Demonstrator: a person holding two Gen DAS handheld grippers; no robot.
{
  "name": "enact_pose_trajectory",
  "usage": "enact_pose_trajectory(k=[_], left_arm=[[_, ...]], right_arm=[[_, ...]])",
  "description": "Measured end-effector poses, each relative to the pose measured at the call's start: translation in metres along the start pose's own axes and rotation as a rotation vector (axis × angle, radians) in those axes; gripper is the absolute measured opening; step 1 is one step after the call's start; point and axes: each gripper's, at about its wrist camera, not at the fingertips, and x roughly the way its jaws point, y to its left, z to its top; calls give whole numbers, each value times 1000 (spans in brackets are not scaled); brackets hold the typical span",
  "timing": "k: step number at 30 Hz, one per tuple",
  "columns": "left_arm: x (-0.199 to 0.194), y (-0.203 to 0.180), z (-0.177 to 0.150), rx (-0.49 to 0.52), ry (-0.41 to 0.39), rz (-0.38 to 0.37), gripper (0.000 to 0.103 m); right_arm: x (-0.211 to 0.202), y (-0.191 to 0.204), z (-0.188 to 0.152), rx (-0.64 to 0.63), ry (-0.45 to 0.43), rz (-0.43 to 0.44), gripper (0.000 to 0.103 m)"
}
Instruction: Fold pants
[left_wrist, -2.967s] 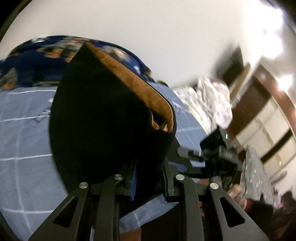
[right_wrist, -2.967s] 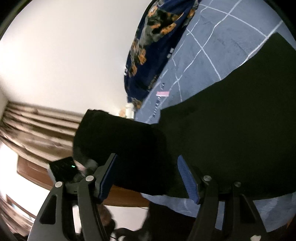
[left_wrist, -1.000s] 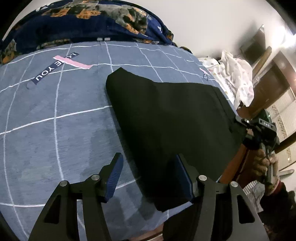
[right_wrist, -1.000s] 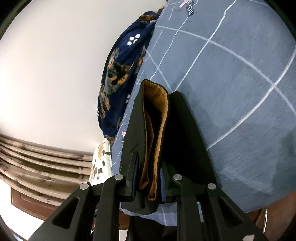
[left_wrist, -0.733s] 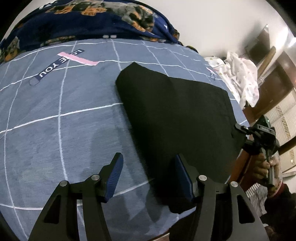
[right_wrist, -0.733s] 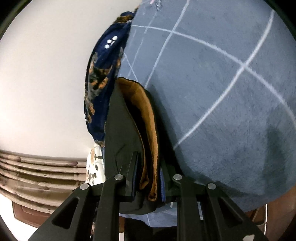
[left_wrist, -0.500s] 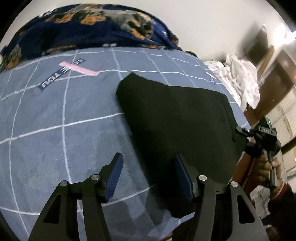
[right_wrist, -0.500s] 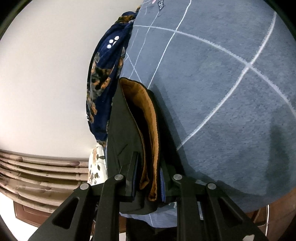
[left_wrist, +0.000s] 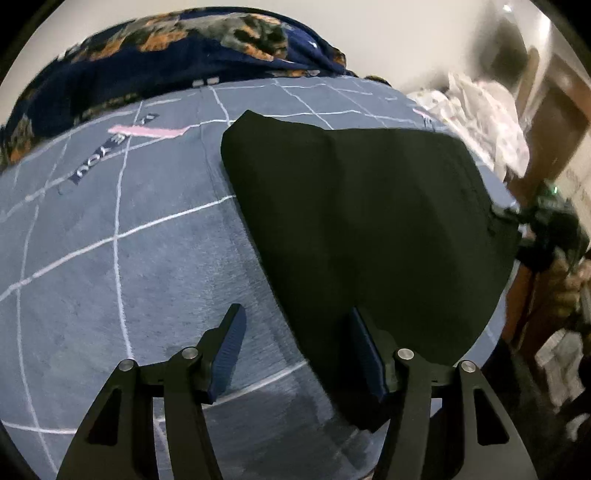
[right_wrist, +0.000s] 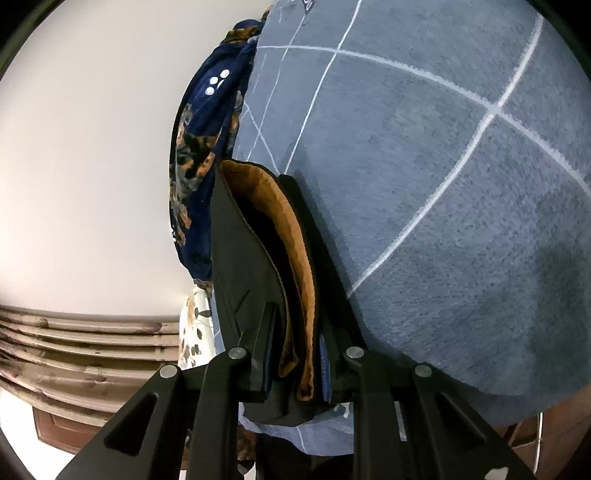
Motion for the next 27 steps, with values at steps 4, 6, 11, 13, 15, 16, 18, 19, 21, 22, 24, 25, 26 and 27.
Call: enact_pose_trajectory(k=[4,6,11,13,15,16,18,19,21,22,24,25,26,27], left_arm=[[-2,-1,-1,12,-3,25,60],[-7,-3,1,19,-17,61,60],[-41,-24,18,72,-172,74,60],[-42,-35,27,107,-193,47,61],[-26,-43,34,132,-159,41,62],[-17,-43,35,135,-136,34,62],[2,-43,36,132,-70,17,62],[10,-41,34,119,-48,9,62],[16,-35,32,80,-40,-19,62],[16,-34,31,64,-38,-32,62],[17,-29,30,40,-34,-55,63],[17,-28,30,32,-32,-62,64],[18,-27,31,30,-30,-63,64],[18,-28,30,31,-29,-63,65]], right_arm=[[0,0,0,2,0,0,19],[0,-1,0,8,2,1,19],[-1,-2,0,21,2,20,22],[-1,-2,1,24,5,19,22],[-7,1,2,23,-3,8,23],[-14,3,3,16,-22,-6,23],[-34,8,5,10,-70,-9,23],[-46,10,5,18,-94,20,23],[-63,17,0,26,-103,109,23],[-67,22,-7,16,-87,151,23],[-63,28,-19,4,-41,149,23],[-58,28,-23,9,-17,130,23],[-52,24,-27,25,10,110,23],[-47,20,-29,42,30,99,23]])
